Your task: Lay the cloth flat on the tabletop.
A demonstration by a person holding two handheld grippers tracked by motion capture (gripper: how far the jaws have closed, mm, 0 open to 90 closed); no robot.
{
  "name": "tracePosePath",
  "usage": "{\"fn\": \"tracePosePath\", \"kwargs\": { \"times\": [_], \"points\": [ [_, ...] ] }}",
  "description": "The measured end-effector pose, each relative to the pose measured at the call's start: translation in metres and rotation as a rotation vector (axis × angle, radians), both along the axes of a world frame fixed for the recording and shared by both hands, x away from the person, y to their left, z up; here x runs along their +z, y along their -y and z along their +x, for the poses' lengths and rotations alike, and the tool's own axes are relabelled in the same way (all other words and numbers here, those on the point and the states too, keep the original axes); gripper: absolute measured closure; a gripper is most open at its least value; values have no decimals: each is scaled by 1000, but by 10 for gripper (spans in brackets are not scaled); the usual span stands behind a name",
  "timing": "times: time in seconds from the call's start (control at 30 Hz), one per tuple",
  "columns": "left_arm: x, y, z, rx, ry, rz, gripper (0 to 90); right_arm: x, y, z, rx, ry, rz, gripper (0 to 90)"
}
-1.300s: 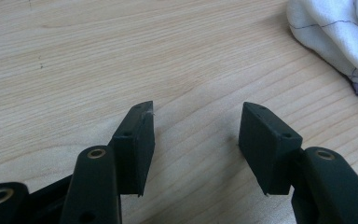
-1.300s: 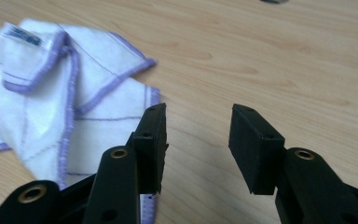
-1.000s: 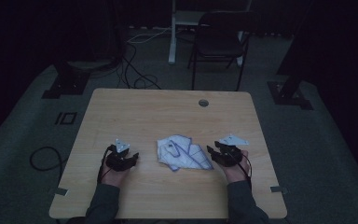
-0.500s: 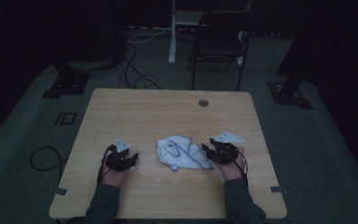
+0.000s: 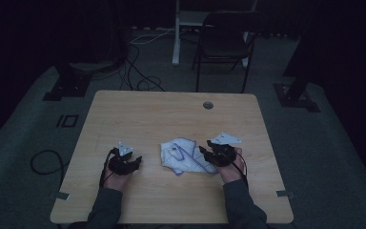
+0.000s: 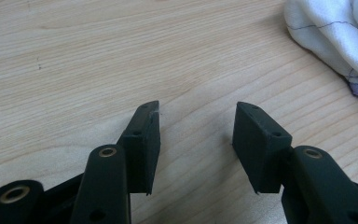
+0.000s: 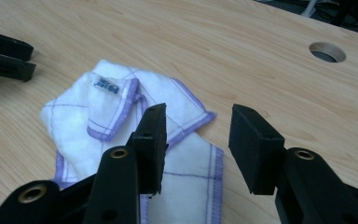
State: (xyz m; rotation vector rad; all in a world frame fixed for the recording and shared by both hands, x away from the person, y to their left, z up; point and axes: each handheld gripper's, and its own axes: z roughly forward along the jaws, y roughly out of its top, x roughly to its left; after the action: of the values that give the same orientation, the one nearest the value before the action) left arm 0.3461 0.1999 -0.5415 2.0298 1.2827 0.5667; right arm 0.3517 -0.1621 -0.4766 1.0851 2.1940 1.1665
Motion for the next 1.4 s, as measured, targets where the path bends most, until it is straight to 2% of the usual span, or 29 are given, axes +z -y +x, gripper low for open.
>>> {"fn": "tracePosePath", "kwargs": {
  "times": [0.37,0.87,1.2,1.4],
  "points": [
    [0,1,-1,-2,0,3,518,-1,-8,2,27,-4,2,590],
    [1,4,-2,-26,-2,3,564,-1,-29,6,82,-1,2,618],
    [1,4,-2,-29,-4,3,572,-10,-43,7,137,-18,-33,646],
    [1,5,-2,-33,-3,5,573,-18,-49,7,154,-36,-47,619]
  ]
}}
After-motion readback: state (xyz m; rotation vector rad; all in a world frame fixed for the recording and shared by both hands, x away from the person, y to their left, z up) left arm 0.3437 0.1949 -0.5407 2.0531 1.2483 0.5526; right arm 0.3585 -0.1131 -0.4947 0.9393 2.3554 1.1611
